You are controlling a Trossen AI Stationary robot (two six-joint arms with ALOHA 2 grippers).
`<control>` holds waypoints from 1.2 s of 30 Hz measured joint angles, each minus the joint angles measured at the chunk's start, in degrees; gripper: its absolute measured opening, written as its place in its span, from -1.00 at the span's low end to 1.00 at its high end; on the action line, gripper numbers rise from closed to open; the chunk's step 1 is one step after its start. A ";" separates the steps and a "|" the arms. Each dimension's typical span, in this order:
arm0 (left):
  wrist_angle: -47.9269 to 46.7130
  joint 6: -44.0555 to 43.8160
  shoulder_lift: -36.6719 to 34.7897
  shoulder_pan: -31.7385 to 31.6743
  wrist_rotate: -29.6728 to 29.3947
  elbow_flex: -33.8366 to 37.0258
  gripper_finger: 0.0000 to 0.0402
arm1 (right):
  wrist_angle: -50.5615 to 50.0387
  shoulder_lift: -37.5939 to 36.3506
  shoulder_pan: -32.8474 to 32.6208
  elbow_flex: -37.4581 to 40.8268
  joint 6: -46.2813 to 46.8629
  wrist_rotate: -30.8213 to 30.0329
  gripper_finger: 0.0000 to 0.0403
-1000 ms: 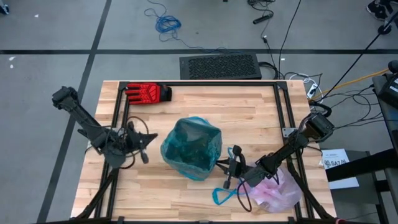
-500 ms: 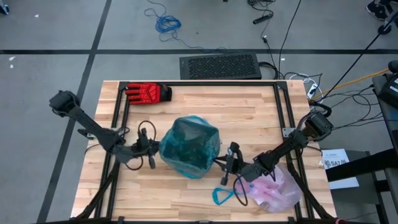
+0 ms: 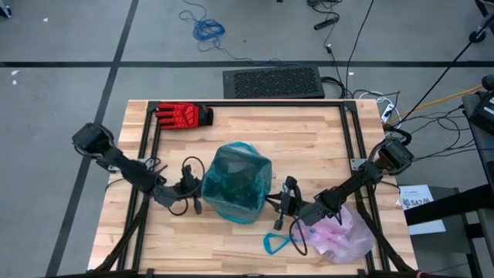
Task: Place trash/remove bag and relplace
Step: Insert the blue trash bag into the black trash bin
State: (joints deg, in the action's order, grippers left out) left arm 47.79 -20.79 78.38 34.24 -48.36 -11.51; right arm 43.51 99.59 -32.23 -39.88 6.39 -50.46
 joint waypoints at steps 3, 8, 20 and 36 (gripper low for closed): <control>2.33 -2.35 3.88 -0.35 0.62 0.00 -1.00 | -0.02 0.00 -0.02 0.00 0.00 0.00 -1.00; 3.66 -7.81 9.04 -0.33 0.90 0.00 -1.00 | -0.33 0.00 -0.09 0.00 -0.03 0.00 -1.00; 3.78 -4.81 5.65 6.43 -1.39 -0.02 -1.00 | 0.27 -0.04 -2.74 0.00 -1.55 -0.39 -1.00; -8.71 -10.52 -0.45 11.89 -8.55 -0.02 -1.00 | 6.18 -0.09 -4.35 0.00 -4.54 -4.35 -1.00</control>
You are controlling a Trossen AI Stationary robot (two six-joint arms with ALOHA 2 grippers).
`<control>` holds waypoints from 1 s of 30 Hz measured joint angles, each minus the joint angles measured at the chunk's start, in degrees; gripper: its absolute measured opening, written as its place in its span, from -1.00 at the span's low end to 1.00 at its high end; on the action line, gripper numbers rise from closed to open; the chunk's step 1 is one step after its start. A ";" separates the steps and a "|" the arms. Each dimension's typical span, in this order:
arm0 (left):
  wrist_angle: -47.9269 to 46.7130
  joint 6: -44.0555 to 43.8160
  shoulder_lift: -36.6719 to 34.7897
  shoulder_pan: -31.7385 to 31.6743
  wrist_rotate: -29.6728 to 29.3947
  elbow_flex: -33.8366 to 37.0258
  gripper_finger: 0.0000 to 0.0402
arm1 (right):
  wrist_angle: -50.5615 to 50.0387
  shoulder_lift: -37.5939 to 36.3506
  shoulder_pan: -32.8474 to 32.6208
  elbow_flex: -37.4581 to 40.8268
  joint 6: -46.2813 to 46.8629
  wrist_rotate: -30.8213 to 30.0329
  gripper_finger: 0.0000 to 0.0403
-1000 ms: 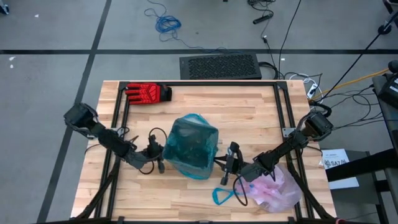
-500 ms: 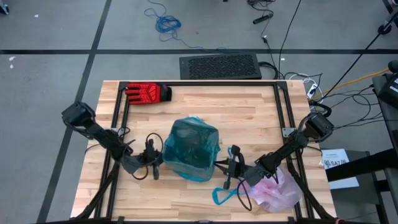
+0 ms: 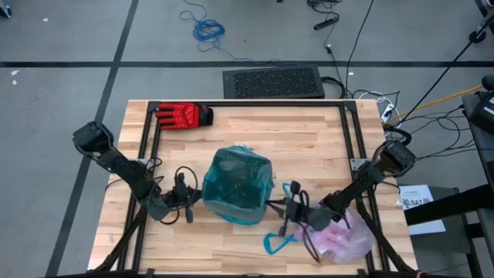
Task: Place trash/remove bag and relplace
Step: Insert the blue trash bag into the black trash bin
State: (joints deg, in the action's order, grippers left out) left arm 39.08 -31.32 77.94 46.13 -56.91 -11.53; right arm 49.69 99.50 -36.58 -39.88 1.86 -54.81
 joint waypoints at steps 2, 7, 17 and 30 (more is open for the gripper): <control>-0.01 -1.07 0.96 0.00 -1.39 0.00 -1.00 | -0.12 1.21 1.84 0.00 1.84 1.94 -1.00; 0.48 -1.89 2.67 -0.02 -2.26 0.00 -1.00 | -0.17 4.29 4.34 0.02 5.41 4.33 -1.00; 0.96 -10.31 7.60 0.98 -2.94 -0.50 -1.00 | -3.72 6.17 4.66 0.02 9.95 4.20 -1.00; 0.67 -11.45 6.29 11.52 -2.73 -2.23 -1.00 | -7.47 6.17 4.68 0.02 12.53 3.93 -1.00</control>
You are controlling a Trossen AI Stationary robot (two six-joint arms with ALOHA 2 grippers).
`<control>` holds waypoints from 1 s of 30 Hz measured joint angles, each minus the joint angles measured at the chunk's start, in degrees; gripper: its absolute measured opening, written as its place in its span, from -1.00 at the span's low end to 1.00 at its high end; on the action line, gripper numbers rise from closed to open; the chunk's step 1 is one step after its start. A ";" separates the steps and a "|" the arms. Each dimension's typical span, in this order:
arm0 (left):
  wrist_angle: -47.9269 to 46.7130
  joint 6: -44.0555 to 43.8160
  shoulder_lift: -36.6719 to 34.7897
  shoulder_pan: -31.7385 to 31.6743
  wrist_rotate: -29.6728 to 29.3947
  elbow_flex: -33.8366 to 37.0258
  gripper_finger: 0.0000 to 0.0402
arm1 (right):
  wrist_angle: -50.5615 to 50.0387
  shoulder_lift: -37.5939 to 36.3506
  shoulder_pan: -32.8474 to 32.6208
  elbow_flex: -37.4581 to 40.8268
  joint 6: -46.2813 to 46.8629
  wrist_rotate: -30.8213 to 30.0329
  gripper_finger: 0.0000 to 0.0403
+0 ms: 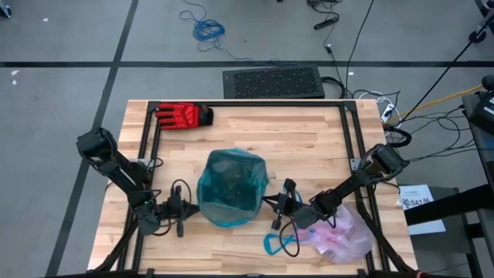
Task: Place trash/remove bag and relplace
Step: Insert the blue trash bag into the black trash bin
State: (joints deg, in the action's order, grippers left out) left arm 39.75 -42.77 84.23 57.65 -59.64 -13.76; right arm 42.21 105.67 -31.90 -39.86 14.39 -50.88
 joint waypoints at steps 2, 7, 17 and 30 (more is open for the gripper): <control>0.02 -0.32 0.00 1.34 0.00 0.00 -1.00 | -1.30 0.00 0.00 0.00 0.86 0.01 -1.00; 0.22 0.67 -0.21 3.95 -1.66 -0.75 -1.00 | -2.28 -0.08 -0.31 0.00 1.25 0.01 -1.00; 0.29 9.75 -5.36 7.46 -2.49 -3.47 -1.00 | -3.38 -4.83 -2.36 0.00 -3.33 -0.04 -1.00; -8.14 1.59 -7.09 5.88 -2.29 -3.56 -1.00 | -2.41 -7.19 -3.81 0.00 -6.89 -0.03 -1.00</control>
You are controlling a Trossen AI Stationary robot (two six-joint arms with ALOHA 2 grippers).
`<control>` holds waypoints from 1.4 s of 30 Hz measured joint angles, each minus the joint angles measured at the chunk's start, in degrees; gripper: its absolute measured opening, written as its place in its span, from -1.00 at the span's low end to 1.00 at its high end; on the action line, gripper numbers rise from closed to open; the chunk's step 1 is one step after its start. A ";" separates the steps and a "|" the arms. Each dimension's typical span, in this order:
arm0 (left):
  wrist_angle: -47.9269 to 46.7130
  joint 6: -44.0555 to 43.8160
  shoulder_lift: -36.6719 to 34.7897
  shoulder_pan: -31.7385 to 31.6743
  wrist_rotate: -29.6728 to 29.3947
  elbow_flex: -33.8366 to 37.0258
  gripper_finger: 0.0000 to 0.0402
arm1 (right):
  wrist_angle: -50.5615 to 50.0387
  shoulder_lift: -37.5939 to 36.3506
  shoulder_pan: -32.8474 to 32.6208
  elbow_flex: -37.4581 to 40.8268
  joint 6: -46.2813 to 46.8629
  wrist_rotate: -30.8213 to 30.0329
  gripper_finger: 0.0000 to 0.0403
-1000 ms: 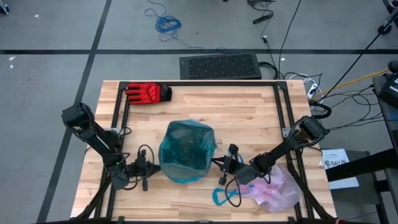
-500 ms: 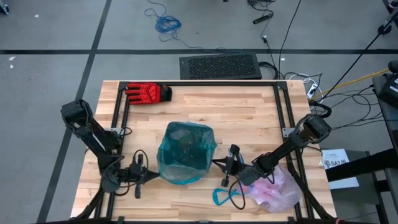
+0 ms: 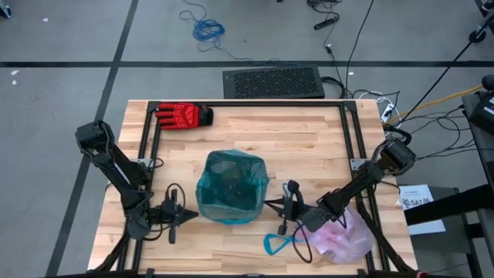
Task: Place trash/remove bag and relplace
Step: Insert the blue trash bag into the black trash bin
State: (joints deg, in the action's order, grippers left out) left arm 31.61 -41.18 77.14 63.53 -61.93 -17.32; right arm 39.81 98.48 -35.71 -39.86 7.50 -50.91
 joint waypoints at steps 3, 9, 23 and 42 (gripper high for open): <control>5.64 7.09 -2.36 0.02 0.38 -0.01 -1.00 | 3.52 -2.12 -1.41 0.00 -5.06 0.11 -1.00; 10.16 26.29 -12.12 0.68 -0.12 -0.02 -1.00 | 6.57 -11.35 -1.99 -3.54 -23.01 2.61 -1.00; 6.96 40.00 -23.78 0.68 -13.60 -0.02 -1.00 | -53.30 -1.75 19.73 -53.94 -46.73 31.36 -1.00; -5.37 24.93 -23.64 0.68 -13.62 -0.02 -1.00 | -90.43 24.32 27.94 -81.48 -52.29 41.85 -1.00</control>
State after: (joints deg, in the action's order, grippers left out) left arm 26.24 -16.25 53.49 64.20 -75.55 -17.34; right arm -50.62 122.80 -7.77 -121.34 -44.79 -9.07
